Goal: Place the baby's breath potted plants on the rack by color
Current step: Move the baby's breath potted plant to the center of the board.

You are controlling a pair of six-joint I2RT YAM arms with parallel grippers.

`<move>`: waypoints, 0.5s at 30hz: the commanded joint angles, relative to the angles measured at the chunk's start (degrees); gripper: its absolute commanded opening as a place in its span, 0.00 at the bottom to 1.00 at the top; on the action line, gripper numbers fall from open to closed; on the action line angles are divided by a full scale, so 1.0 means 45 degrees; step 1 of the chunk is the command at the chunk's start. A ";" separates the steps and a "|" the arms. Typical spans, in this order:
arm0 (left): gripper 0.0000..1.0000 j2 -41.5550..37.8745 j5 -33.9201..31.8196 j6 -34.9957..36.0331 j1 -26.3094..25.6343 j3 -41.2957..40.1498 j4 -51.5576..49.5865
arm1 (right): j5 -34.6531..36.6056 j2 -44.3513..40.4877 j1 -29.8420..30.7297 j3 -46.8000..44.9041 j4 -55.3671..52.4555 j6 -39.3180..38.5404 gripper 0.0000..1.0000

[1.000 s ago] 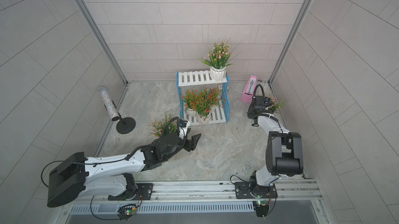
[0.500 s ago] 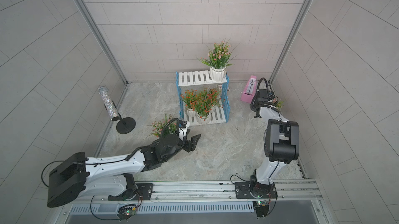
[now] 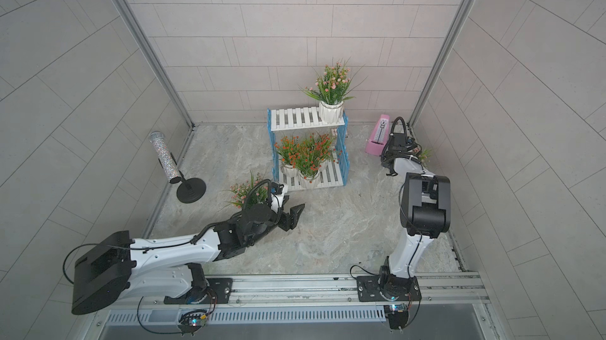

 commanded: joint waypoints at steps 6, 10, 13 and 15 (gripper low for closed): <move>0.75 0.0158 0.0034 -0.0034 0.0002 -0.0141 0.0429 | -0.0206 0.0459 -0.0282 0.0600 -0.0022 -0.0213 0.99; 0.75 0.0182 0.0064 -0.0023 0.0019 -0.0187 0.0531 | -0.0515 0.0563 -0.0497 0.0633 0.0030 -0.0231 0.97; 0.75 0.0188 0.0105 -0.0031 -0.0002 -0.0219 0.0630 | -0.0746 0.0641 -0.0597 0.0591 0.0094 -0.0146 0.90; 0.75 0.0185 0.0125 -0.0020 0.0052 -0.0245 0.0672 | -0.0713 0.0699 -0.0612 0.0576 0.0115 -0.0052 0.82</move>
